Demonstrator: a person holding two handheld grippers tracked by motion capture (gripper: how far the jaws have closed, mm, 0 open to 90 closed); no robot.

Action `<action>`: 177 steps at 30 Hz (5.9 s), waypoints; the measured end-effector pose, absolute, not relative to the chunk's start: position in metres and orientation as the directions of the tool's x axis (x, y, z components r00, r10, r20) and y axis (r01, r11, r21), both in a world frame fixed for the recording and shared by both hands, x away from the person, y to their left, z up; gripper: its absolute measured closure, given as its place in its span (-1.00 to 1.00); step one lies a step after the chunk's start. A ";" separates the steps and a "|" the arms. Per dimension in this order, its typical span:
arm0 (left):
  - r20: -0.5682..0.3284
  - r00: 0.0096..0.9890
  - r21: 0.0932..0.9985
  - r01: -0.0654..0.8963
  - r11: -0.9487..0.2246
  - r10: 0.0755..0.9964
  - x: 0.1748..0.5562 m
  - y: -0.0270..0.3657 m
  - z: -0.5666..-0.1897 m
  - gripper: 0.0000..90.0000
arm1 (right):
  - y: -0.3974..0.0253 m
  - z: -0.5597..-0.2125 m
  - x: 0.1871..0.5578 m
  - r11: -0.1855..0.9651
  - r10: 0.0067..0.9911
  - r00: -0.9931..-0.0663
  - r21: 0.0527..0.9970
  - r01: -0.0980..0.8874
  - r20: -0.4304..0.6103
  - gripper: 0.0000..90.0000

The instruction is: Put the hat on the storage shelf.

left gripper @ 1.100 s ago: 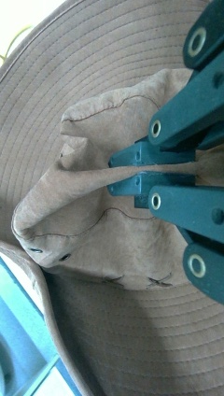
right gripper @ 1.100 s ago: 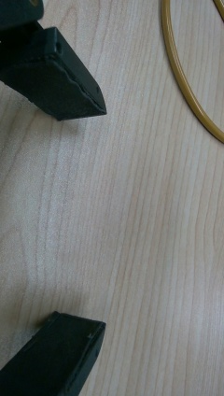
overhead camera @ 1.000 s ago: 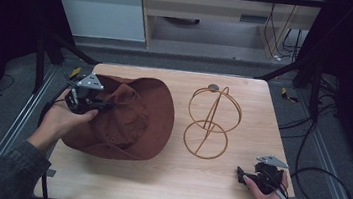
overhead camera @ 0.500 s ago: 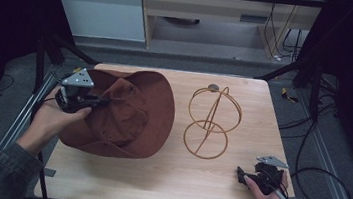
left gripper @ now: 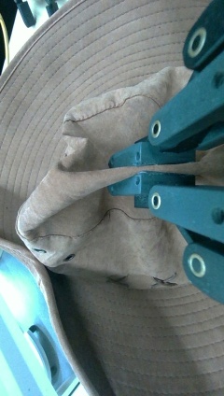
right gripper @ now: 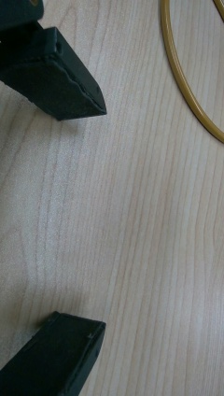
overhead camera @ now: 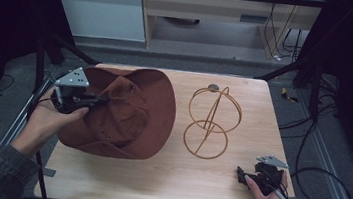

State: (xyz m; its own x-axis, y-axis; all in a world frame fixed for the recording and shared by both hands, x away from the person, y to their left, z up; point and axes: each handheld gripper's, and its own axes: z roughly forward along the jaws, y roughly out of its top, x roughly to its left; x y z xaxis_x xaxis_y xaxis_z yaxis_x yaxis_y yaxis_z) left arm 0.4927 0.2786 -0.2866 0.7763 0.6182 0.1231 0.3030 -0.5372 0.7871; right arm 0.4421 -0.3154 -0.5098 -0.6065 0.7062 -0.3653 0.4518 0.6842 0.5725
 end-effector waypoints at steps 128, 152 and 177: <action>0.243 0.883 0.795 0.056 -0.604 0.401 0.528 0.095 -0.189 0.96 | -0.316 -0.510 0.442 0.686 0.704 -0.609 0.571 0.451 -0.365 -0.98; 0.248 0.913 0.766 0.019 -0.643 0.322 0.536 0.047 -0.187 0.96 | -0.316 -0.510 0.442 0.686 0.704 -0.609 0.571 0.451 -0.365 -0.98; 0.228 0.927 0.740 0.034 -0.671 0.299 0.552 0.003 -0.200 0.95 | -0.316 -0.509 0.443 0.689 0.701 -0.611 0.570 0.448 -0.367 -0.98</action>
